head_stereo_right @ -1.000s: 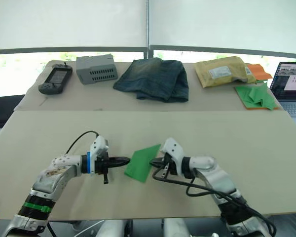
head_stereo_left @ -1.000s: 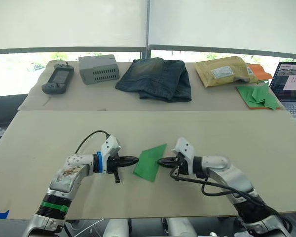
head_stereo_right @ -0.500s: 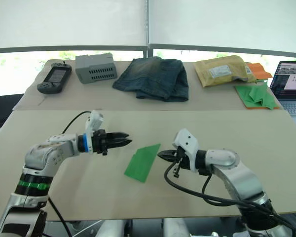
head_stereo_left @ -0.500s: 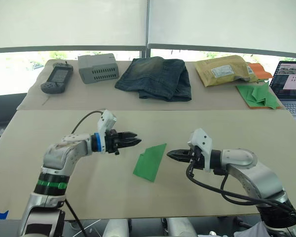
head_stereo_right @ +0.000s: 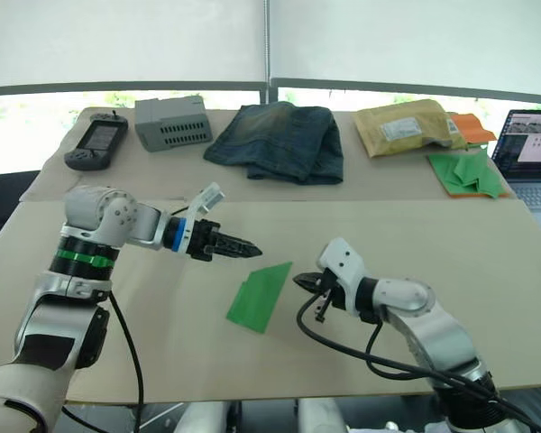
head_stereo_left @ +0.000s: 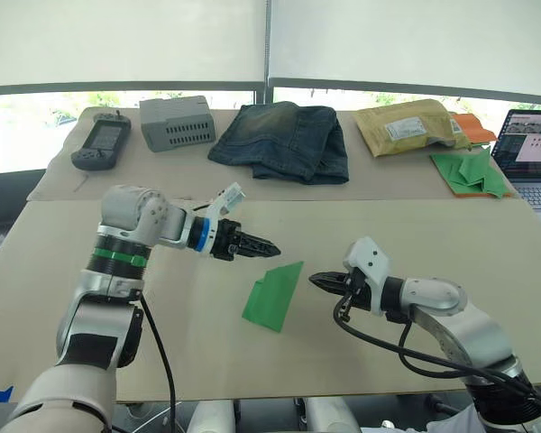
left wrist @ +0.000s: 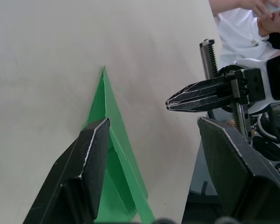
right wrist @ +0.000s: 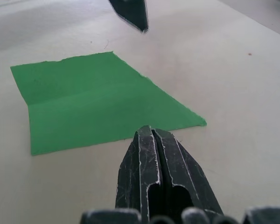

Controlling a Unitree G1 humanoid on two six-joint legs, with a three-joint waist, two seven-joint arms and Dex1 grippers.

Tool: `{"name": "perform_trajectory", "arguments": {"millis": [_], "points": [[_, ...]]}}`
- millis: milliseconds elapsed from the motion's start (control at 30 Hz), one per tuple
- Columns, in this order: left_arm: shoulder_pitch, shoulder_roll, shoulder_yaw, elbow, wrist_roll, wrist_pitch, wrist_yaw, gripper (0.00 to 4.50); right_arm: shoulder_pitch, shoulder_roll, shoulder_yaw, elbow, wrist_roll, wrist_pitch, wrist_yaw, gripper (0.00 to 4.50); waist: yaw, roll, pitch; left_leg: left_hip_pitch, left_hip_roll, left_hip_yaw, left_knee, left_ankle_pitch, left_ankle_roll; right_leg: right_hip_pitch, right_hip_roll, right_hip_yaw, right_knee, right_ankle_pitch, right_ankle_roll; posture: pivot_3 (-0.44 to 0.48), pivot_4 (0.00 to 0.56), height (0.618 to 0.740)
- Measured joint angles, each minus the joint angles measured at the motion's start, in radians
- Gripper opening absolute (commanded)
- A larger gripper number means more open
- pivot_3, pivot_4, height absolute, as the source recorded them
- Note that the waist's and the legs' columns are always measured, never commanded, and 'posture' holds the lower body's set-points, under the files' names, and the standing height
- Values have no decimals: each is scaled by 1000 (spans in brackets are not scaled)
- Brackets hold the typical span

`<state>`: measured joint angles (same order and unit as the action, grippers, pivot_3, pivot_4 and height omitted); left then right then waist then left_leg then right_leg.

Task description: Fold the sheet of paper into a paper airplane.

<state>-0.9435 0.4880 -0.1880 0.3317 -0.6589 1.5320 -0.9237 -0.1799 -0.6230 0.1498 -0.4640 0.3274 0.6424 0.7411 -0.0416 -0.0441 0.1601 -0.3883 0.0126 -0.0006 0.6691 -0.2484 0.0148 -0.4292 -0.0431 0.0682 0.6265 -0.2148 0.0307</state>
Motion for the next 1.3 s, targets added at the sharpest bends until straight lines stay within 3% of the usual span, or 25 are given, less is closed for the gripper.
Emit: {"name": "perform_trajectory", "arguments": {"millis": [233, 433, 567, 767, 933, 1000, 1133, 1233, 1300], "points": [[0, -2, -144, 5, 31, -24, -20, 3174, 6, 9, 0, -8, 5, 4, -18, 0, 3, 0, 0, -1, 0, 0, 0, 0, 0, -1, 0, 0, 1, 0, 0, 0, 150, 728], [0, -14, -151, -7, 29, -13, -28, 1340, 11, 10, 4, -8, 3, 4, -27, 0, 3, 0, 0, -1, 0, 0, 0, 0, 0, -1, 0, 1, 1, 0, 0, 0, 150, 728], [0, -48, -96, 16, 29, 41, 16, 27, 7, 11, 18, -7, 0, 4, -26, 0, 3, 0, 0, -1, 0, 0, 1, 0, 0, -1, 0, 1, 1, 0, 0, 0, 150, 728], [8, -48, 32, 40, -67, 75, 150, 27, -21, -10, 18, 1, -3, -1, -14, 0, 2, 0, 0, -1, 0, -1, 2, 0, 0, -1, 0, 1, 3, 0, 0, 0, 150, 728], [30, -61, 282, 130, -221, 79, 455, 27, -83, -16, -14, 24, -3, -11, -13, 0, 2, 0, 0, -1, 1, -8, 6, 0, 0, -2, -1, 1, 5, 1, 0, 0, 150, 728], [57, -109, 429, 170, -306, 79, 629, 27, -101, -16, -16, 40, -10, -23, -15, 0, 6, 0, 0, -1, 2, -9, 7, 0, 0, -2, -3, 1, 6, 3, 0, 0, 150, 728], [162, -372, 722, 122, -494, 80, 1098, 27, -151, -13, -23, 95, -37, -45, -28, 0, 31, -1, 0, -4, -4, -8, 10, 0, -1, -1, -12, 0, 4, 12, -1, 0, 150, 728], [192, -533, 856, 18, -615, 72, 1402, 27, -166, -5, -26, 109, -40, -64, -34, 0, 37, -2, 1, -6, -10, -8, 11, 1, -1, -2, -17, 1, 1, 14, 3, 0, 150, 728], [216, -594, 882, -50, -721, 25, 1589, 27, -172, 3, -27, 120, -41, -67, -35, 0, 37, -2, 1, -7, -12, -8, 11, 1, -2, -2, -19, 2, 0, 15, 5, 0, 150, 728]]}}
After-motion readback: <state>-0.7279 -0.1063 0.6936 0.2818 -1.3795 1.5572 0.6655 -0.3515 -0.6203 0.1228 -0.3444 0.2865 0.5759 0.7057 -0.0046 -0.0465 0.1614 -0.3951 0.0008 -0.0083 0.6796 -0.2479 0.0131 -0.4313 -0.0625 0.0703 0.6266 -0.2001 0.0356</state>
